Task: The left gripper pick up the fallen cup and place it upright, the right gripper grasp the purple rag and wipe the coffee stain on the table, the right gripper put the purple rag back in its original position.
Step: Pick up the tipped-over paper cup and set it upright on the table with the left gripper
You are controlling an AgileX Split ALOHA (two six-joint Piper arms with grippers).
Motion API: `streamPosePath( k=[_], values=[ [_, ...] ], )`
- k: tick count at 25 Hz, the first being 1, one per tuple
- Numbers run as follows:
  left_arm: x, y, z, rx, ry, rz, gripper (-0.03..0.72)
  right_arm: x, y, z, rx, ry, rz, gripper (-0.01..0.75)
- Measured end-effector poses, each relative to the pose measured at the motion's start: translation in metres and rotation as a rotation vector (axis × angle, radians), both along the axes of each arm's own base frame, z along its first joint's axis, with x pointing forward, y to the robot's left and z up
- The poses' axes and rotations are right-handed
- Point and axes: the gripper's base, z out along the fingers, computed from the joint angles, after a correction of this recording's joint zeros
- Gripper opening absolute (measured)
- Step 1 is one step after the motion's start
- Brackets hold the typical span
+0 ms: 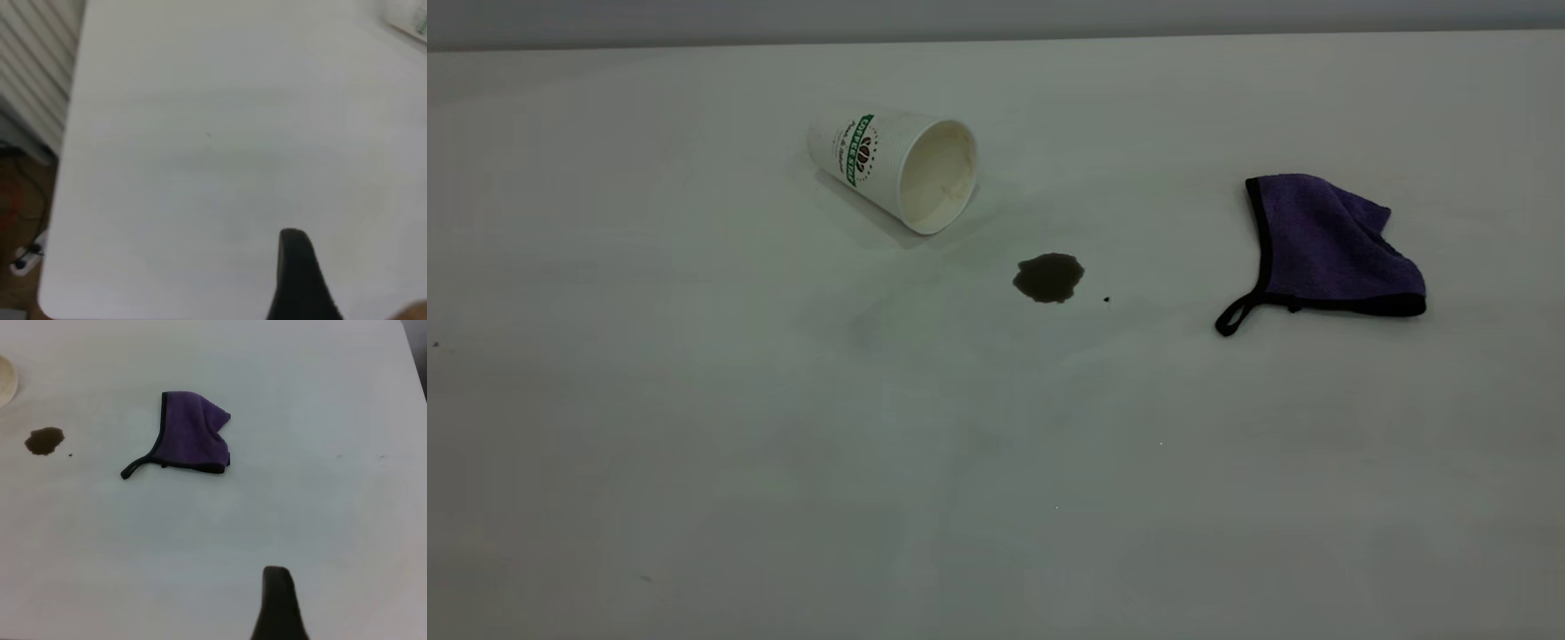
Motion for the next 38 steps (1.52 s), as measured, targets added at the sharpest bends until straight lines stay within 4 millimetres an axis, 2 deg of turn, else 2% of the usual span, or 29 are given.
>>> streamPosePath(
  k=[2, 7, 11, 16, 18, 20, 24, 29, 33, 38],
  values=[
    [0.029, 0.001, 0.012, 0.030, 0.035, 0.002, 0.557, 0.000, 0.000, 0.000, 0.000, 0.000, 0.000, 0.588],
    [0.104, -0.004, 0.031, 0.064, 0.078, -0.049, 0.692, 0.000, 0.000, 0.000, 0.000, 0.000, 0.000, 0.588],
    [0.161, -0.017, 0.028, 0.072, 0.132, -0.127, 0.710, 0.000, 0.000, 0.000, 0.000, 0.000, 0.000, 0.588],
    [0.230, -0.058, 0.005, 0.123, 0.238, -0.242, 0.709, 0.000, 0.000, 0.000, 0.000, 0.000, 0.000, 0.588],
    [0.254, -0.084, -0.008, 0.161, 0.266, -0.279, 0.710, 0.000, 0.000, 0.000, 0.000, 0.000, 0.000, 0.588],
    [0.277, -0.113, -0.028, 0.225, 0.305, -0.303, 0.709, 0.000, 0.000, 0.000, 0.000, 0.000, 0.000, 0.588],
    [0.304, -0.171, -0.067, 0.337, 0.330, -0.341, 0.708, 0.000, 0.000, 0.000, 0.000, 0.000, 0.000, 0.588],
    [0.315, -0.231, -0.114, 0.433, 0.331, -0.417, 0.702, 0.000, 0.000, 0.000, 0.000, 0.000, 0.000, 0.588],
    [0.322, -0.260, -0.151, 0.508, 0.339, -0.460, 0.693, 0.000, 0.000, 0.000, 0.000, 0.000, 0.000, 0.588],
    [0.333, -0.277, -0.196, 0.562, 0.377, -0.468, 0.682, 0.000, 0.000, 0.000, 0.000, 0.000, 0.000, 0.588]
  ],
)
